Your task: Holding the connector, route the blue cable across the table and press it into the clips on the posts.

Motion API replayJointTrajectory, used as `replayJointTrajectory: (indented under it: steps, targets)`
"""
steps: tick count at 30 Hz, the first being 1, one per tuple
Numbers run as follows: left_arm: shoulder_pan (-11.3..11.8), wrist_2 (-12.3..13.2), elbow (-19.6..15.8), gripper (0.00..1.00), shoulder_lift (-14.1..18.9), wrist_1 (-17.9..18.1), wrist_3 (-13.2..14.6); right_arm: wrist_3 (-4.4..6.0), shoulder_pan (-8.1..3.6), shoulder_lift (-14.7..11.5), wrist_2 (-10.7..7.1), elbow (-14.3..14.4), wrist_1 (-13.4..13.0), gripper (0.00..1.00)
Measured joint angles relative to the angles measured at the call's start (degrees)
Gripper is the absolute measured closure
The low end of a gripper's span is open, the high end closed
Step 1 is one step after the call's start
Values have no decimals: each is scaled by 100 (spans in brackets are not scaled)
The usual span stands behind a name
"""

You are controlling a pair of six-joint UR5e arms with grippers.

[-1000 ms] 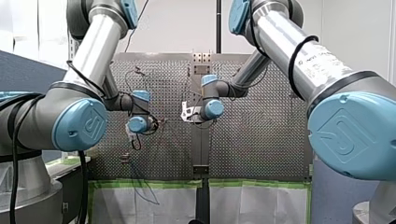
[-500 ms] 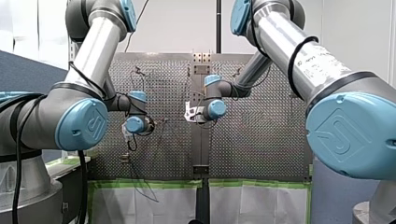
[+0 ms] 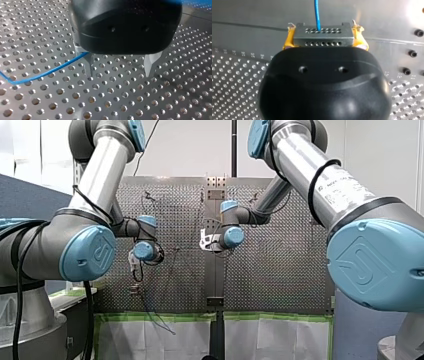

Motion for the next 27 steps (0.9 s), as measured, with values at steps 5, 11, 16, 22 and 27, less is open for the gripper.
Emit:
replayJointTrajectory:
  steps: [5, 11, 16, 22, 27]
  targets:
    - [-50, -147, -122, 0, 213, -234, 28, 0, -55, -1, -8, 0, 9, 100]
    - [-128, -198, -383, 0, 488, -396, 22, 0, -104, -2, -6, 0, 11, 100]
    - [-219, -210, -634, 0, 741, -392, 83, 0, -114, -1, -6, 0, 11, 100]
    - [-327, -212, -948, 0, 1054, -330, -65, 0, -105, 0, -20, 0, 18, 100]
    - [-456, -273, -1160, 0, 1326, -338, -175, 0, -101, 0, -30, 0, 32, 100]
